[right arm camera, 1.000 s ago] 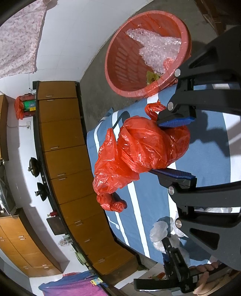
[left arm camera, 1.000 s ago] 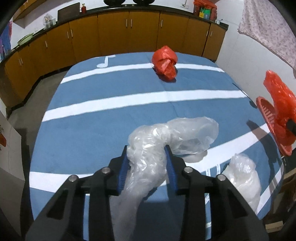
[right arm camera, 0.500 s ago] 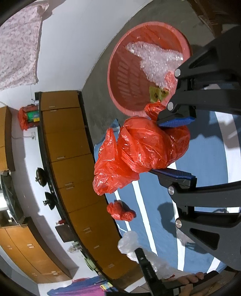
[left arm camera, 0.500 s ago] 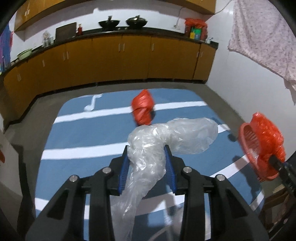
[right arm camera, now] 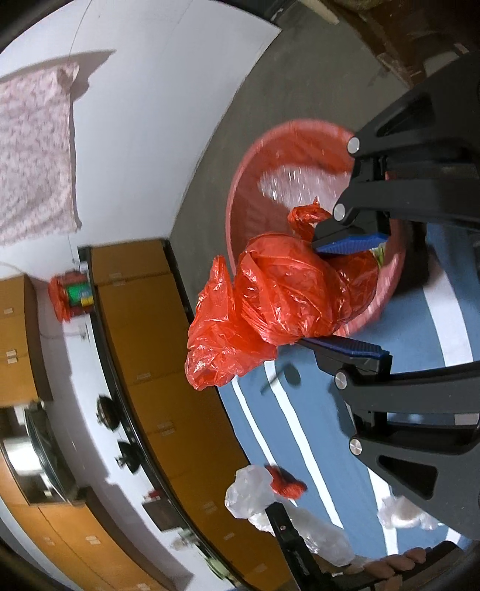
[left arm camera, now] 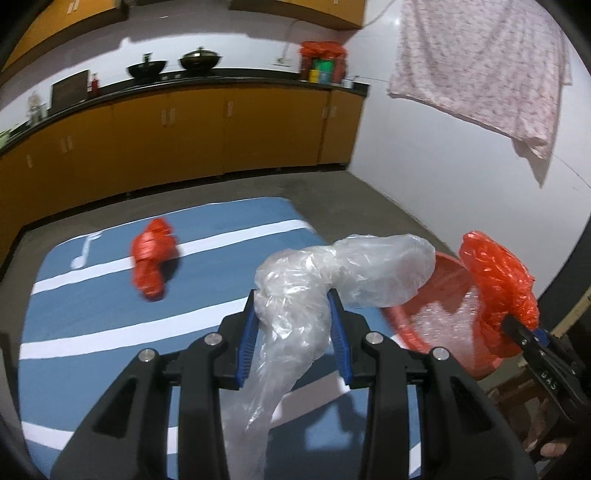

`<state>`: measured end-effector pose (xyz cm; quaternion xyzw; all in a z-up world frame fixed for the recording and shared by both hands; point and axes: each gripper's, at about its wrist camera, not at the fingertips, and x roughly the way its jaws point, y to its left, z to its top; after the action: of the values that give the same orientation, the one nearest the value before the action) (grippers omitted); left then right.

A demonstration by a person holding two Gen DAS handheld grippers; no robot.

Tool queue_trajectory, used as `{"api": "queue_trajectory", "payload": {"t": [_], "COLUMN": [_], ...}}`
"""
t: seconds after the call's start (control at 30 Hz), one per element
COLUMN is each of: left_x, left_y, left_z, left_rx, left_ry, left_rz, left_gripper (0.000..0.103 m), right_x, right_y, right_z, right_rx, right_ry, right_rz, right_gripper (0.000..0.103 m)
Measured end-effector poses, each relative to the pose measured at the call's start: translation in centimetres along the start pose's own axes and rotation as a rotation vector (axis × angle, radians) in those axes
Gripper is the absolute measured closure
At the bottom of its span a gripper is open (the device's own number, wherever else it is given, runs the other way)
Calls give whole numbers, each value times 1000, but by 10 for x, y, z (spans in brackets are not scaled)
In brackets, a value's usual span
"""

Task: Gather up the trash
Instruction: 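Carry the clear bag and red bag over the orange basket with both tools, then open both tools to drop the clear bag and red bag into the basket, then move both open tools back over the mat toward the remaining bags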

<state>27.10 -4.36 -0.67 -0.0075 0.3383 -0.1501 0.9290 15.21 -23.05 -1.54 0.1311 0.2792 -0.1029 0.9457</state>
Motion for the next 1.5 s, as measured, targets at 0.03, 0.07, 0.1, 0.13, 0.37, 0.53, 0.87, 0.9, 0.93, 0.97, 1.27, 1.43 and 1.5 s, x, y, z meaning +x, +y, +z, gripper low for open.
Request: {"api": "queue_trajectory", "payload": {"t": [0.03,0.07,0.1,0.13,0.37,0.53,0.87,0.9,0.93,0.97,1.27,1.43,1.5], "left_x": [4,7,10,13,34,52,95,99,102,106,119,102,91], "left_y": [-9,-17,-23,-31,-84,-117,-169,-171,-173,-175,-159,-130,-119], "left_z": [2,4,5,6,8,5,5,5,5,5,1,4,7], "left_rx": [8,15,20,28,81,110,161,161,159,157,131,91,81], "left_ry": [0,1,2,3,16,40,85,91,96,103,127,101,80], "left_rz": [-14,-28,-40,-53,-134,-183,-241,-243,-245,-248,-215,-168,-148], "left_gripper": [67,67,67,67,67,67,67,67,66,66,36,25,20], "right_x": [0,0,0,0,5,12,22,24,25,26,30,18,13], "right_y": [-7,-13,-17,-22,-50,-62,-85,-87,-87,-88,-95,-100,-99], "right_z": [2,3,4,6,12,17,36,39,40,41,35,27,23], "right_rx": [9,15,20,27,62,90,156,164,169,175,208,219,209], "right_ry": [-4,-8,-10,-14,-25,-29,-59,-61,-61,-62,-48,-69,-74], "right_rz": [-18,-29,-37,-49,-103,-115,-115,-112,-109,-103,-69,-107,-119], "right_gripper": [63,63,63,63,63,63,63,63,63,63,38,21,18]}}
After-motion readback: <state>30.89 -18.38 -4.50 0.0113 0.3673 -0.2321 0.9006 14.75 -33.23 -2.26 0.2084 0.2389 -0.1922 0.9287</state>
